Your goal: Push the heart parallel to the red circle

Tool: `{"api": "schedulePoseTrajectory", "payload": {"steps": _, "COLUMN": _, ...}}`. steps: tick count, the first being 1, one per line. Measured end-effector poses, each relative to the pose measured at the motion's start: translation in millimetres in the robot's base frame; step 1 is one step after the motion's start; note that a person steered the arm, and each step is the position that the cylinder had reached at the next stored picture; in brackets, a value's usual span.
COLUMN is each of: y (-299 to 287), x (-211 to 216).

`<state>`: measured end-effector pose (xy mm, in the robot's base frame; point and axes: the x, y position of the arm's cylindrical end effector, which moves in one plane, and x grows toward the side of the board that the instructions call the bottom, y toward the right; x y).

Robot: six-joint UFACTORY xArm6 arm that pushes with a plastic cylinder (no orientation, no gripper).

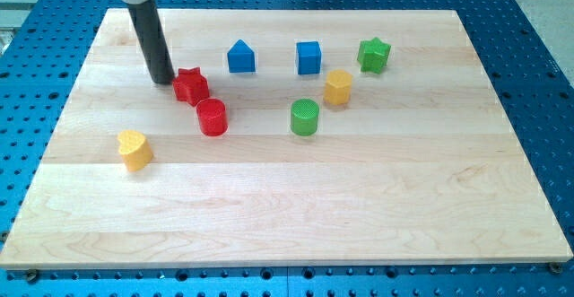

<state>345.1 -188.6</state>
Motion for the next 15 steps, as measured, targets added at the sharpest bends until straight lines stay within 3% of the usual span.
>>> {"api": "schedulePoseTrajectory", "payload": {"steps": 2, "y": -116, "x": 26}}
{"api": "schedulePoseTrajectory", "payload": {"steps": 3, "y": -116, "x": 30}}
{"api": "schedulePoseTrajectory", "payload": {"steps": 5, "y": -96, "x": 236}}
{"api": "schedulePoseTrajectory", "payload": {"steps": 6, "y": -40, "x": 255}}
{"api": "schedulePoseTrajectory", "payload": {"steps": 7, "y": 3, "x": 209}}
{"api": "schedulePoseTrajectory", "payload": {"steps": 8, "y": -1, "x": 145}}
{"api": "schedulePoseTrajectory", "payload": {"steps": 9, "y": -23, "x": 142}}
{"api": "schedulePoseTrajectory", "payload": {"steps": 10, "y": -22, "x": 181}}
{"api": "schedulePoseTrajectory", "payload": {"steps": 12, "y": 30, "x": 163}}
{"api": "schedulePoseTrajectory", "payload": {"steps": 15, "y": 41, "x": 131}}
